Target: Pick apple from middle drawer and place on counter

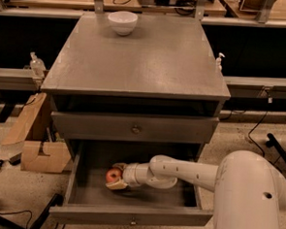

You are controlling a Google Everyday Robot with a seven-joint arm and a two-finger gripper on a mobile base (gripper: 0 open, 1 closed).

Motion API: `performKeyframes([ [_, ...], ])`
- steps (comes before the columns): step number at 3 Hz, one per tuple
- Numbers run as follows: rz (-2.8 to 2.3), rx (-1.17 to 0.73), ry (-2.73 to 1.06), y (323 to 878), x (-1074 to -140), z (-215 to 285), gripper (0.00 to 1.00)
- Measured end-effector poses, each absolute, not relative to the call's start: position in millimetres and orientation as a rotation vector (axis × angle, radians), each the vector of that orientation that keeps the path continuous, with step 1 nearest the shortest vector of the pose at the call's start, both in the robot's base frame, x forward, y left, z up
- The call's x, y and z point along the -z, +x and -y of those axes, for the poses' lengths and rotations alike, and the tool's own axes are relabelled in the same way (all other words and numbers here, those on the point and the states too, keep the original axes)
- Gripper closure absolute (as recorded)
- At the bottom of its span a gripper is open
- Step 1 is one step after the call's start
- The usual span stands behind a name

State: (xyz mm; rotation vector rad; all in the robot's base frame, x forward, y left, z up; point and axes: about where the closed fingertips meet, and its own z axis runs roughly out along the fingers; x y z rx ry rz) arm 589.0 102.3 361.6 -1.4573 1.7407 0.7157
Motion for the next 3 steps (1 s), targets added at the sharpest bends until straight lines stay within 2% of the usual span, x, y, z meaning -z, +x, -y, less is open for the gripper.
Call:
performKeyframes([
  [1,-1.741,-0.716,-1.458,589,-362,-103,0.88],
  [2,-1.708,-0.747,-1.489,583,-370,-114,1.00],
  [3,-1.661,-0.803,-1.569,566,-400,-125,1.00],
])
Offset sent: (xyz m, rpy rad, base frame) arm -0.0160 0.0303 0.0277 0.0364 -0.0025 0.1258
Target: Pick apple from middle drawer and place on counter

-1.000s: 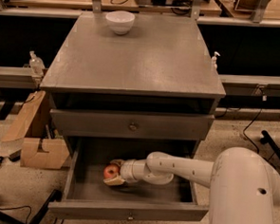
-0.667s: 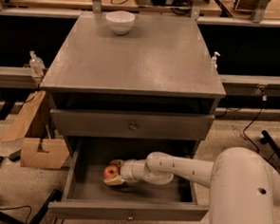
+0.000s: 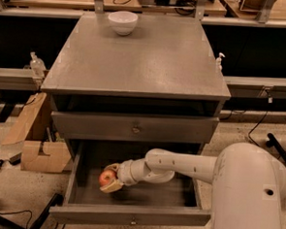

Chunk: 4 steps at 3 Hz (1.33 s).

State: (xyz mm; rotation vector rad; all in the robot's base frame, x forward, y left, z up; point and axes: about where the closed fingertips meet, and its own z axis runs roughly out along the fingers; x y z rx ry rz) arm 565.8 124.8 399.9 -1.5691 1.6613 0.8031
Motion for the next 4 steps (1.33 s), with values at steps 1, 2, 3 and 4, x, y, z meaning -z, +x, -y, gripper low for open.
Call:
performKeyframes([
  [1,-1.623,-0.838,-1.606,542,-452,-121,1.00],
  [2,-1.627,-0.865,-1.603,505,-517,-93,1.00],
  [3,-1.671,-0.842,-1.539,477,-581,-48,1.00],
  [4,-1.679,-0.847,-1.424,472,-632,-4,1.00],
])
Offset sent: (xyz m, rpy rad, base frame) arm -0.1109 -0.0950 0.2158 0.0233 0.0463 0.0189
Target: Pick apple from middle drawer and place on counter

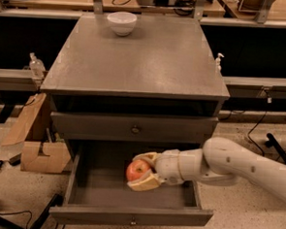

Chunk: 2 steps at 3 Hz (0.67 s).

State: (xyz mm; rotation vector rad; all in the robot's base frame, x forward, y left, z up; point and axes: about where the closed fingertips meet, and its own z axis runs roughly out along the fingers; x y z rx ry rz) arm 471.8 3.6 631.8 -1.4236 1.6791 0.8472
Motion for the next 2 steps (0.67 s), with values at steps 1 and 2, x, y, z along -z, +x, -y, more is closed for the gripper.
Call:
performKeyframes([
  [1,-1.663,-0.819,-1.300,489,-693,34,1.00],
  [2,-1.631,-0.737,-1.189,505,-778,65,1.00],
])
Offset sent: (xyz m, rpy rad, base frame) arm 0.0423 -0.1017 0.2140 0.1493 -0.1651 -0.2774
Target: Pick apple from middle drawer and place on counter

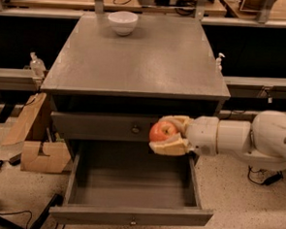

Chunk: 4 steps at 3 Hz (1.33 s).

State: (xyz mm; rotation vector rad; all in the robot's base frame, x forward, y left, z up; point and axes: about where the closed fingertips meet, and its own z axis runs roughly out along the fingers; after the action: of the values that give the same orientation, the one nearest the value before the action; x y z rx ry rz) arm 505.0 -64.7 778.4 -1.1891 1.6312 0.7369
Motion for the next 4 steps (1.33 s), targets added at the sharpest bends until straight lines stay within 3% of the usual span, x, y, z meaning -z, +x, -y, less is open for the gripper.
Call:
performKeyframes([
  [2,-1.613,-0.682,-1.140,518,-830,75,1.00],
  [4,-1.579,-0.560,-1.165,573,-892,81,1.00],
])
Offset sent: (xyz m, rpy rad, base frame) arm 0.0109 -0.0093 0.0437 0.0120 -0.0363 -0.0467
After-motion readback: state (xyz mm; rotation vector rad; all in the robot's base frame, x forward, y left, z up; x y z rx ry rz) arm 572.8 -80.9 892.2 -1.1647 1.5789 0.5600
